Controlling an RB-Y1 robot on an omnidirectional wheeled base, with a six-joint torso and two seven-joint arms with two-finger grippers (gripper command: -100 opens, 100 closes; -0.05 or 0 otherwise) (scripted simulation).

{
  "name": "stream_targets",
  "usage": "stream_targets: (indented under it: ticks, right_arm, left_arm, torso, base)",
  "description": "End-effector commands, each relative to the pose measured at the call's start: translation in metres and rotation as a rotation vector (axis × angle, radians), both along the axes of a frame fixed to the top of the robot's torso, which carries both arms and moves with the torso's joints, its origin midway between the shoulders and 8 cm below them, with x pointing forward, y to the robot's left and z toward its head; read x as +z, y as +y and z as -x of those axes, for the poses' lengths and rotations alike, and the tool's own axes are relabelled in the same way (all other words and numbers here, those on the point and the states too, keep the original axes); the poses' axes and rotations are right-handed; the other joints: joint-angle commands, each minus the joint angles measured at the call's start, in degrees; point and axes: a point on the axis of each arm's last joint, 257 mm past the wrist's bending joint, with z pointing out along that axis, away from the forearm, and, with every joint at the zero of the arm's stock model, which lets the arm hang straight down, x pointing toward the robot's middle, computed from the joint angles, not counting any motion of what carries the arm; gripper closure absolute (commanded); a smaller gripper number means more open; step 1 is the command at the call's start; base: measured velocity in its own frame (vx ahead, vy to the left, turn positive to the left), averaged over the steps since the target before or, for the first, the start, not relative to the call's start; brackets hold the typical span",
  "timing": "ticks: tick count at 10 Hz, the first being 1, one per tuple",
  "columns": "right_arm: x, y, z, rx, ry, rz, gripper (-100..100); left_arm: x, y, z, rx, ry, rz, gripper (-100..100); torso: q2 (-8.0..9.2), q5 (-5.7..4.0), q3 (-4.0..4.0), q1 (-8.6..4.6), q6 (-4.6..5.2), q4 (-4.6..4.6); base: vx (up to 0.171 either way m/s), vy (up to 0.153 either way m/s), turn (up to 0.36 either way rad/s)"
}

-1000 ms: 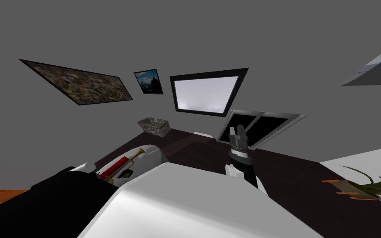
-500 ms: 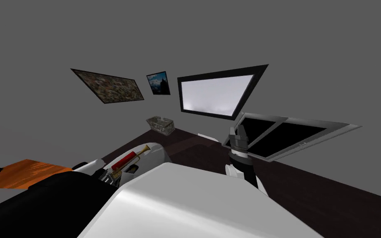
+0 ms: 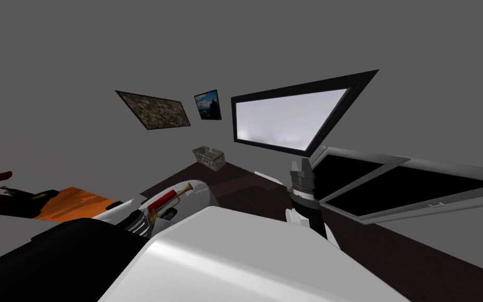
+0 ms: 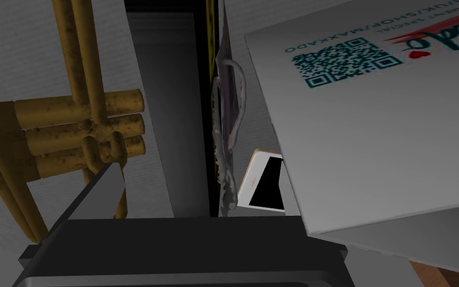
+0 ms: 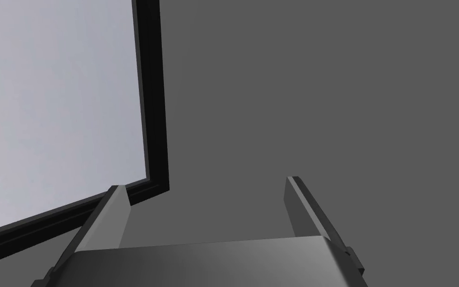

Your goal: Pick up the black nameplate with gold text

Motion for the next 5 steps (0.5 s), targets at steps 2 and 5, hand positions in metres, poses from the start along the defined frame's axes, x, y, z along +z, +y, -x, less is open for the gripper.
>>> stream_targets:
  ticks: [2,5]
  right_arm:
    - [0.0000,0.0000,0.0000,0.000,0.000,0.000,0]
    - [0.0000,0.0000,0.0000,0.000,0.000,0.000,0]
  left_arm:
    - [0.0000,0.0000,0.0000,0.000,0.000,0.000,100]
    - [-0.0005,-0.0014,0.0006,0.004,0.000,0.004,100]
  torso:
    - [0.12,0.00,0.07,0.01,-0.01,0.03]
    - [0.19,0.07,0.11,0.22,0.05,0.04]
  base:
    - [0.004,0.000,-0.004]
    - [0.000,0.000,0.000]
